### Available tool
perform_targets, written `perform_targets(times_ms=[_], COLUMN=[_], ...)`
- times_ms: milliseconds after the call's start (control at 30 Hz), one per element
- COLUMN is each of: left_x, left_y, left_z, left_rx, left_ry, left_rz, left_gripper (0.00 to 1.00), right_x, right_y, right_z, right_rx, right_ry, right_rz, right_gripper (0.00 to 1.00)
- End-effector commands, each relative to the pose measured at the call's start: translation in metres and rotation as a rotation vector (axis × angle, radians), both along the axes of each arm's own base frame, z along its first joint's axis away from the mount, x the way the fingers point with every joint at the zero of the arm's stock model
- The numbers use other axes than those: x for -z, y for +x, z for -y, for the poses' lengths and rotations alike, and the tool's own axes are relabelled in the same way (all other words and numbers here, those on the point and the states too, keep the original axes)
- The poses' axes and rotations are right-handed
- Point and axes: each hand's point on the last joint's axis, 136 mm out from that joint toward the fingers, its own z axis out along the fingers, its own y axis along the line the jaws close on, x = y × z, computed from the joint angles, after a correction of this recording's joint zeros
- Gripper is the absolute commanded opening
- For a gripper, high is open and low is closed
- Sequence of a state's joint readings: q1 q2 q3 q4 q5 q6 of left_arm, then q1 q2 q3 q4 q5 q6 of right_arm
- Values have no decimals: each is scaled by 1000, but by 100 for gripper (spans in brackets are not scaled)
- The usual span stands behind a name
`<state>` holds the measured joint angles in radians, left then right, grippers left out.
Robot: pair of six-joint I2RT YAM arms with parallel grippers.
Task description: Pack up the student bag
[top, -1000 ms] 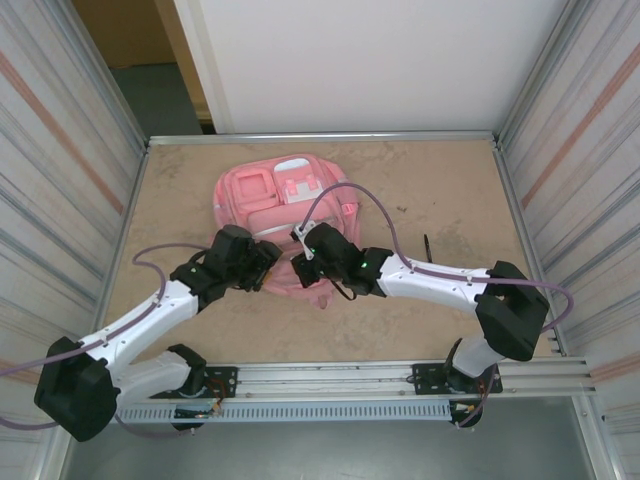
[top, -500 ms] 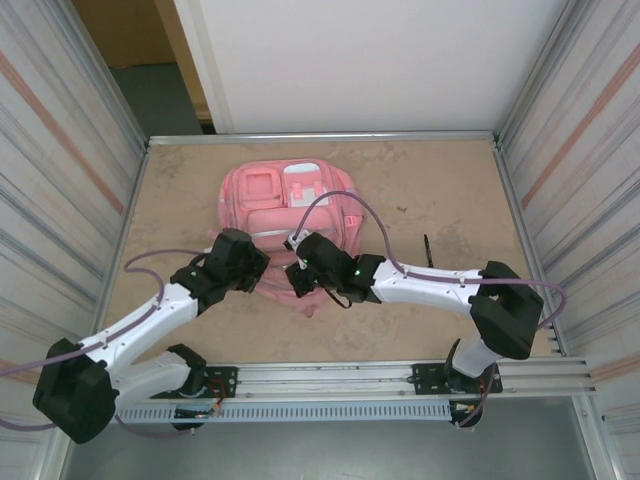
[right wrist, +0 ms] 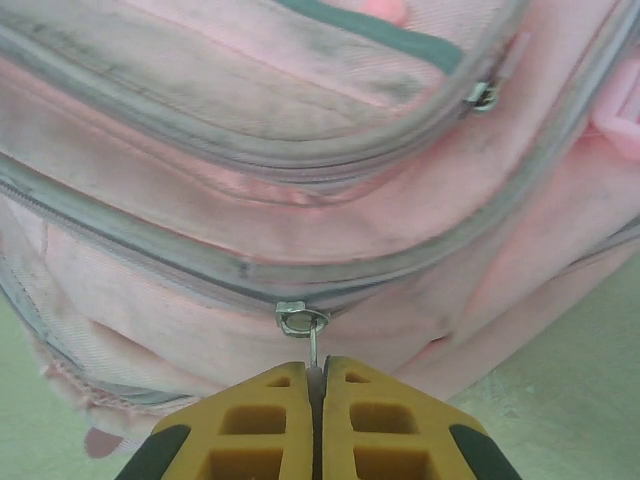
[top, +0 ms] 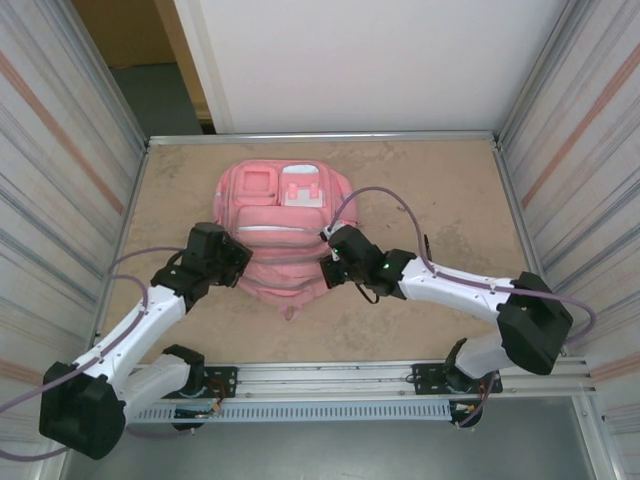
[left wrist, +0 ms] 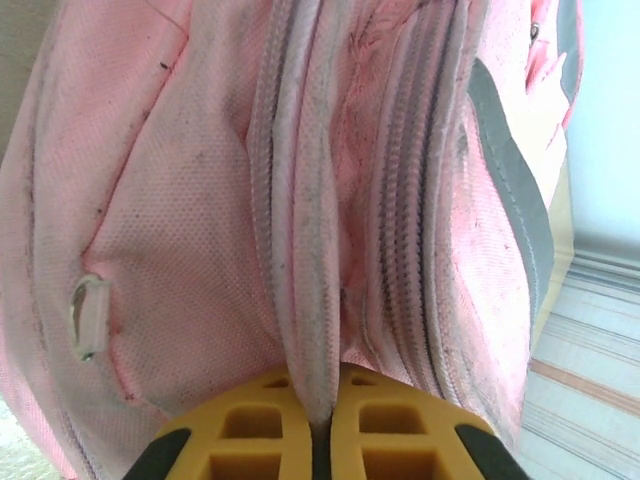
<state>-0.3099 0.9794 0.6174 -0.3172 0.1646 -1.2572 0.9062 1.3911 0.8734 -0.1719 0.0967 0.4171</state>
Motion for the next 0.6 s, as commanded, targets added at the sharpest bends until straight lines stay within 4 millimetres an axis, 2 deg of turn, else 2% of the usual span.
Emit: perform_targets(times_ms=[0,133,267,300,333,367,467,567], left_x=[-6,-3,-6,-9,-17,-24,-39,-49], left_y=[19,42,73,79,86,90,83,56], left_z=[-27,-37,-43,-44,-44,-47,-59,-57], left_rx=[20,148,220,214,219,214,194,188], left_ry=[48,36,50,9,-36,-53,31,38], left_rz=[39,-2,-23,-19,7,17,24,16], left_gripper=[0,0,2,13,36,46,53,57], right_x=[0,-23,-34,-34,-34,-36,-41,-44], right_y=[1,-6,-6,-6,-6,-5,-12,-12], right_z=[31,9,-25,-34,-45,-57,-96,-122], right_rx=[46,-38,-112,-125,-144,-161,-224,-249], right_ry=[-47,55,135,140,143,150,214,283], right_rz=[-1,22,24,19,15,11,-27,-60], right_gripper=[0,0,0,0,0,0,0,0])
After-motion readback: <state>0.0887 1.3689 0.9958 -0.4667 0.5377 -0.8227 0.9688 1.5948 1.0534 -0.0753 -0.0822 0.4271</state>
